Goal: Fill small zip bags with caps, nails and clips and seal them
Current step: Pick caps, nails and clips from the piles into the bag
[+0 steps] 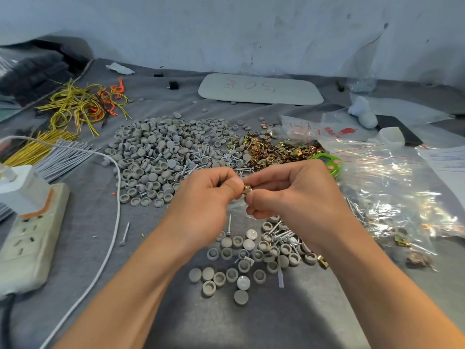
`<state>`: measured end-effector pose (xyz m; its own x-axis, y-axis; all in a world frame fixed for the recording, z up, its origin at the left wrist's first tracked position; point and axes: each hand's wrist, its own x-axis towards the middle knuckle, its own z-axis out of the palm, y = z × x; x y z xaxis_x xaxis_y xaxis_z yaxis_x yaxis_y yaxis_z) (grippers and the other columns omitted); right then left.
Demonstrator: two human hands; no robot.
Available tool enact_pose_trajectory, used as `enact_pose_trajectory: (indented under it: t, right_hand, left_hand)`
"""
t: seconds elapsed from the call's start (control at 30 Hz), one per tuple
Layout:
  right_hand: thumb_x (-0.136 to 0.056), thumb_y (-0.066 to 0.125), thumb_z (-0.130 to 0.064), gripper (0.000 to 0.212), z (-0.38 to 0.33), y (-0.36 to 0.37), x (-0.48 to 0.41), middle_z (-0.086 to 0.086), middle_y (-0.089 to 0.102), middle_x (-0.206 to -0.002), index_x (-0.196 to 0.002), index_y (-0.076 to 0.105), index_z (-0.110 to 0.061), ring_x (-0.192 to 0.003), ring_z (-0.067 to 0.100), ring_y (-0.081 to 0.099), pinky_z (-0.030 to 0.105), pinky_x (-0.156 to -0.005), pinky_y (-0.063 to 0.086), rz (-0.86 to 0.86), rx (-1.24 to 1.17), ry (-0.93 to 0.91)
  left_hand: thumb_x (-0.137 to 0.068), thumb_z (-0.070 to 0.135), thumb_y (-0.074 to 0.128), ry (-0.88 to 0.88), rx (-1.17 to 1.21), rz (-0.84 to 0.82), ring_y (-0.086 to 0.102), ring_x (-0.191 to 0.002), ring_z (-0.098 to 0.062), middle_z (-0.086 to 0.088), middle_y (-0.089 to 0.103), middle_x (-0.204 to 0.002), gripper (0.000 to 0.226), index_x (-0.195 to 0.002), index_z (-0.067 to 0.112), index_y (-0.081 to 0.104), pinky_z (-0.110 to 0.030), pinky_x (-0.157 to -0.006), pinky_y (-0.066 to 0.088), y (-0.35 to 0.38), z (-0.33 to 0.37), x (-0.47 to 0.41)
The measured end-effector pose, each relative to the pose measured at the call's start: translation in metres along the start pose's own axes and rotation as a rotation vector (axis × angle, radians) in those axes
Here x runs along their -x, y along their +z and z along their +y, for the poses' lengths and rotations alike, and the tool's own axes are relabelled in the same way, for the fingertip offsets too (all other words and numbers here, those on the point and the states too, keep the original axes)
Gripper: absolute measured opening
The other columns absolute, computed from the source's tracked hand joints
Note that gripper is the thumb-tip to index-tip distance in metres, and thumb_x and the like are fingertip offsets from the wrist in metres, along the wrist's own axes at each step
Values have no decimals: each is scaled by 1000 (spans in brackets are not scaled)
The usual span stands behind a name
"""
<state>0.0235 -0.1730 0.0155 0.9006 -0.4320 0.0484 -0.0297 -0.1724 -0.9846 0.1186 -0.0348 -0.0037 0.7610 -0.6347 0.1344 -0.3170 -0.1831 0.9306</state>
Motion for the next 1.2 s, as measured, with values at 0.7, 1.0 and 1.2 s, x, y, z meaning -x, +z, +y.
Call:
enact_pose_trajectory:
  t: [0.7,1.0,1.2]
  right_hand:
    - [-60,74,1,25,4,-11,2,17,74,-75,-85,72,0,-64,23,75,22,-56,60,47,-596,198]
    - [-81,80,0,14,25,-18,-8,9,76,-67,-74,79,-12,-59,21,72,24,-55,55,218,135,225]
    - [-80,84,-17,11,29,-3,-15,1,75,-63,-74,81,-25,-49,13,64,36,-61,60,213,246,187]
  left_hand:
    - [-85,30,81,179,86,205,67,-64,0,12,75,-71,2,-86,31,82,-15,-61,51,3,6,-5]
    - [-60,42,88,-37,-755,-224,34,-147,-16,19,30,-161,129,-156,54,3,-46,-119,36,-3,-4,-2]
    - [-73,18,84,-7,-577,-59,57,-103,-7,30,53,-113,99,-153,47,33,-36,-93,53,6,-7,-8]
